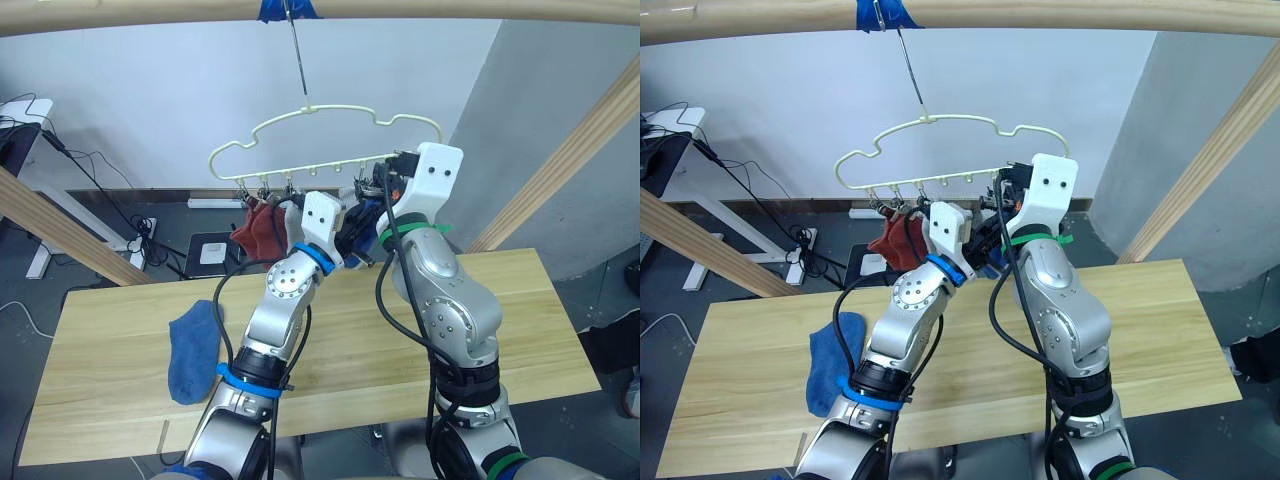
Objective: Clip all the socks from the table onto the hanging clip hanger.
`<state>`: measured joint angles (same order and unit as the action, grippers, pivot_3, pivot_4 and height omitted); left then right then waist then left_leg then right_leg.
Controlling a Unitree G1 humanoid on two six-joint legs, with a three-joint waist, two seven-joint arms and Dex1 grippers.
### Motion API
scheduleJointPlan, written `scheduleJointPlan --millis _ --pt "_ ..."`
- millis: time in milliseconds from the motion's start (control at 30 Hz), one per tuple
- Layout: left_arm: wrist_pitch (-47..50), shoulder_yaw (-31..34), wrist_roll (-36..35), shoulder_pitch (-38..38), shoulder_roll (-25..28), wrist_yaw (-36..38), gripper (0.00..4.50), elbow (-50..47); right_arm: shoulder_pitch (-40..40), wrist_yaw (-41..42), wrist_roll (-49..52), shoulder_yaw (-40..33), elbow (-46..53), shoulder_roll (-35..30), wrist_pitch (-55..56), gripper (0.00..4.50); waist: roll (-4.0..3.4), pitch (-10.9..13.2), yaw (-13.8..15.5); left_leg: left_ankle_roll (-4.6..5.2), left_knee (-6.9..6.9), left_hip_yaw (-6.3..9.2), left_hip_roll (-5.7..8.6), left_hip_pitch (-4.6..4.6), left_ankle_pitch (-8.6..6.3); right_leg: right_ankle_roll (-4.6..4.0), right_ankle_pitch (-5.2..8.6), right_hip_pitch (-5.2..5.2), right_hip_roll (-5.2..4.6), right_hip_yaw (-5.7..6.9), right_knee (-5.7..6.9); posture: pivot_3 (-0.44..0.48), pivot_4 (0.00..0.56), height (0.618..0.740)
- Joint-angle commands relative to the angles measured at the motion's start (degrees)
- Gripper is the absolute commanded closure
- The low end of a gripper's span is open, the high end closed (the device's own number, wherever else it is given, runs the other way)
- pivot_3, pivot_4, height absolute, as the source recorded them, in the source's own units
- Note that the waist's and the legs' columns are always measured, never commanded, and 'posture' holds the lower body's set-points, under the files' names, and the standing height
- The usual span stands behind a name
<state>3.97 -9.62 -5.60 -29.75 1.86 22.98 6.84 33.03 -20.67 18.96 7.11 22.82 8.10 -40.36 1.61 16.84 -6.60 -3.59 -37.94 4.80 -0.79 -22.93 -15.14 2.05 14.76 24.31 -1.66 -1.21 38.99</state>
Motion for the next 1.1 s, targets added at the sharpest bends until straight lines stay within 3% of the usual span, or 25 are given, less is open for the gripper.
scheduleJointPlan --millis 33,100,233,533,767,1100 --pt "-2.0 0.0 0.3 -1.3 -0.5 -0.2 4.5 -1.1 1.9 0.3 0.2 0.6 3.7 4.0 0.1 3.22 0.0 0.0 0.0 0.0 0.0 0.0 0.0 0.0 0.0 0.0 0.0 0.0 0.0 0.0 0.0 -0.217 0.252 0.74" --pt "-2.6 -0.1 1.0 -1.3 -0.4 -0.7 4.5 -0.8 1.8 0.6 0.7 0.6 4.0 4.0 -0.3 2.48 0.0 0.0 0.0 0.0 0.0 0.0 0.0 0.0 0.0 0.0 0.0 0.0 0.0 0.0 0.0 -0.217 0.252 0.74" --pt "-2.5 0.0 0.8 -1.3 0.1 -0.1 4.5 -0.5 1.4 0.9 1.0 0.4 5.0 3.9 -1.2 2.48 0.0 0.0 0.0 0.0 0.0 0.0 0.0 0.0 0.0 0.0 0.0 0.0 0.0 0.0 0.0 -0.218 0.252 0.74" --pt "-1.1 -0.1 -0.1 -0.2 2.1 2.6 1.94 -2.0 -0.4 4.0 2.8 -0.6 9.5 0.5 -6.7 2.44 0.0 0.0 0.0 0.0 0.0 0.0 0.0 0.0 0.0 0.0 0.0 0.0 0.0 0.0 0.0 -0.217 0.251 0.74" --pt "-0.4 -0.1 -0.8 2.0 3.8 4.5 1.94 -3.6 -3.6 7.9 3.9 -1.2 16.4 -3.5 -12.4 2.44 0.0 0.0 0.0 0.0 0.0 0.01 0.0 -0.01 0.0 0.01 0.0 0.0 0.0 0.0 -0.01 -0.222 0.25 0.74" --pt "4.2 -0.3 -5.1 6.2 7.2 11.5 1.94 -9.3 -12.1 18.7 5.6 0.7 27.6 -15.4 -12.8 2.44 0.0 0.0 -0.1 0.0 0.01 0.03 -0.01 0.01 0.0 0.02 0.01 -0.01 0.03 0.02 -0.02 -0.226 0.249 0.74"
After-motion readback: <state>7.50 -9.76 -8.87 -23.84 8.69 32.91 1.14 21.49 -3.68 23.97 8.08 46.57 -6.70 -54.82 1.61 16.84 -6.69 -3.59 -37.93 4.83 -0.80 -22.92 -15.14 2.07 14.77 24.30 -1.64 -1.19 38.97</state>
